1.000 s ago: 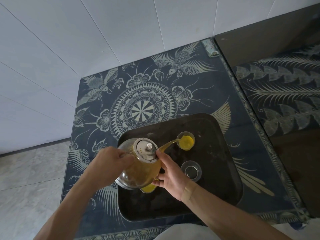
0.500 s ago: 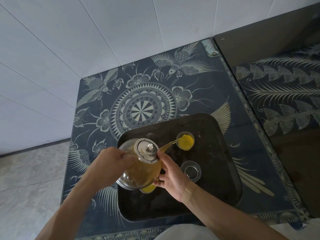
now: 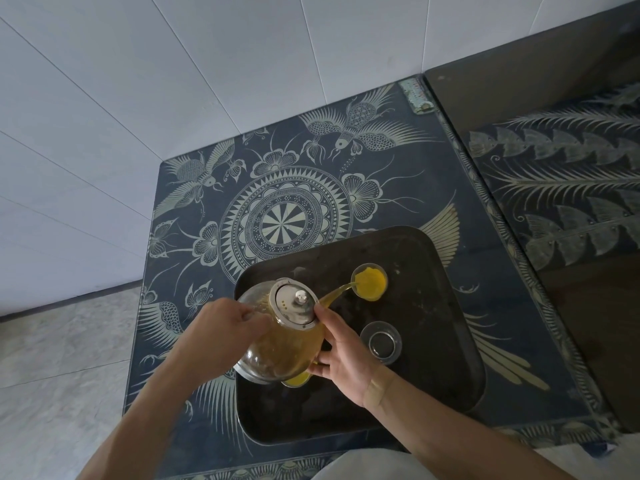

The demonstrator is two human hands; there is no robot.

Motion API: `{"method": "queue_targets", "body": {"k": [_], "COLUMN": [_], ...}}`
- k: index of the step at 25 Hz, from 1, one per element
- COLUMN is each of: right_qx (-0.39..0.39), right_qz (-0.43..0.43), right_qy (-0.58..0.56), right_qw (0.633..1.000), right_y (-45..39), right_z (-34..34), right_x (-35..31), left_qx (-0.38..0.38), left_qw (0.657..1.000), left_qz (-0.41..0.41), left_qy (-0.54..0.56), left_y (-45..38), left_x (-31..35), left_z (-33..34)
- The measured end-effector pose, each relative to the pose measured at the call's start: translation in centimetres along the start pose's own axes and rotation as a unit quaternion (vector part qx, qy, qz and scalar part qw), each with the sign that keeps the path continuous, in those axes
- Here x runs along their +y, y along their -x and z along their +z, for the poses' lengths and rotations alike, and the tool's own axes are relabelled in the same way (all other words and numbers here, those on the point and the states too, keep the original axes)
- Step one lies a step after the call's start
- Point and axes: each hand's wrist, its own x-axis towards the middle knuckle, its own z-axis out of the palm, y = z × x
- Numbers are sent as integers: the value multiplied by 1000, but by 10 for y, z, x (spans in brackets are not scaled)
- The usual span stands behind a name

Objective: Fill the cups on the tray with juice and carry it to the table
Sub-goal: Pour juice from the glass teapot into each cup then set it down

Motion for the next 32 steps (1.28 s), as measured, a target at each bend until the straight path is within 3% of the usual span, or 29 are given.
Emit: {"method": "queue_targets", "body": {"k": [10, 20, 32], "right_qx": [20, 59, 75], "right_qz": [-16, -64, -85], "right_qy": [40, 88, 89], "right_qw": [999, 992, 990], "right_y": [10, 27, 61], "right_z": [-2, -1, 8], "right_x": [-13, -28, 21], "left_qx": [17, -19, -2], "left_qw": [997, 978, 985], "left_qz": [3, 37, 76], "left_qy": [70, 203, 156], "left_y": [-3, -1, 49], "left_x": [-13, -31, -53], "left_z": [12, 27, 30]}}
